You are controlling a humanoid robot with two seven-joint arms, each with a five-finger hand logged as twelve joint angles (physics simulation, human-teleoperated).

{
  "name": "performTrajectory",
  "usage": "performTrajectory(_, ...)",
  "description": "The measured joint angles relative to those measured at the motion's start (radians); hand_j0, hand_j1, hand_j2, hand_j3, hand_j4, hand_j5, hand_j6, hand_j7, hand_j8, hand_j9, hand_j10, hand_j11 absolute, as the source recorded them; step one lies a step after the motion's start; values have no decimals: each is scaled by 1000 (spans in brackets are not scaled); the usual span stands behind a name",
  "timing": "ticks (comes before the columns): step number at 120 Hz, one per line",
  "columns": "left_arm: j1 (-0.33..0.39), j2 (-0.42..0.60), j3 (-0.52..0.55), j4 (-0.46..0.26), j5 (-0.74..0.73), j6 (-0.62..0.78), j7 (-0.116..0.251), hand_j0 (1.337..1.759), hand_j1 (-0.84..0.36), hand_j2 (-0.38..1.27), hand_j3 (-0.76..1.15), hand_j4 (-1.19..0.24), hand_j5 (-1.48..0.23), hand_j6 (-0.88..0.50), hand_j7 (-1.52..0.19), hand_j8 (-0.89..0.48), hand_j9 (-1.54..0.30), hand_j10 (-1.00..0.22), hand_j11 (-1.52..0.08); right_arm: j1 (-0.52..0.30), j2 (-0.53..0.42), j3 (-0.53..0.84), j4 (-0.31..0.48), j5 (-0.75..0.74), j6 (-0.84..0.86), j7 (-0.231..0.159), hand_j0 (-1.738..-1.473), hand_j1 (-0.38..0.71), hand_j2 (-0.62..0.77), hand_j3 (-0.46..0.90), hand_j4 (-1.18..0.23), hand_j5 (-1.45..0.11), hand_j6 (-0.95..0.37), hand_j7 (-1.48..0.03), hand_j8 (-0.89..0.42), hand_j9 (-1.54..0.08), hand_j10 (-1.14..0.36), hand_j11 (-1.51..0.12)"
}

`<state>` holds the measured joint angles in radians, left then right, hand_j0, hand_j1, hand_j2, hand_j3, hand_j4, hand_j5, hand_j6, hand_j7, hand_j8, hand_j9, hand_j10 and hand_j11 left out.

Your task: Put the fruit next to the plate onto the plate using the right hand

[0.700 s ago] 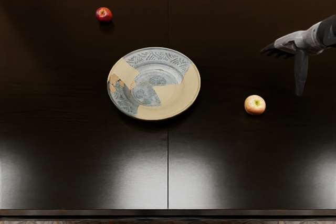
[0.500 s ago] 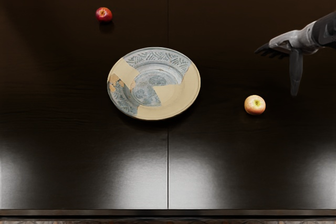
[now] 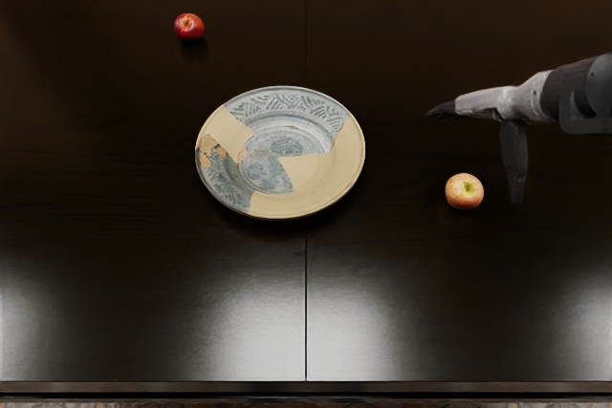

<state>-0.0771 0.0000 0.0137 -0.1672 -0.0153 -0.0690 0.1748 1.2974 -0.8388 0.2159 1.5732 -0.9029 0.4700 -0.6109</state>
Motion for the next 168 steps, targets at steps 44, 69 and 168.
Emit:
performTrajectory(44,-1,0,0,0,0,0,0,1658,339,2,0,-9,-11,-9,-11,-9,-11,-9,-11,-172,-30,4,117,-162,-246,0,-1658,-349,1,0,-5,-1,-7,0,-6,-1,-4,0)
performTrajectory(69,-1,0,0,0,0,0,0,1658,339,2,0,-9,-11,-9,-11,-9,-11,-9,-11,-247,22,0,83,-265,-347,0,-1658,-349,2,0,-5,-1,-8,0,-6,-1,-4,0)
performTrajectory(168,-1,0,0,0,0,0,0,1658,339,2,0,-9,-11,-9,-11,-9,-11,-9,-11,-393,76,-7,59,-434,-552,0,-1658,-59,-45,0,-249,-317,-251,-317,-250,-317,-248,-317)
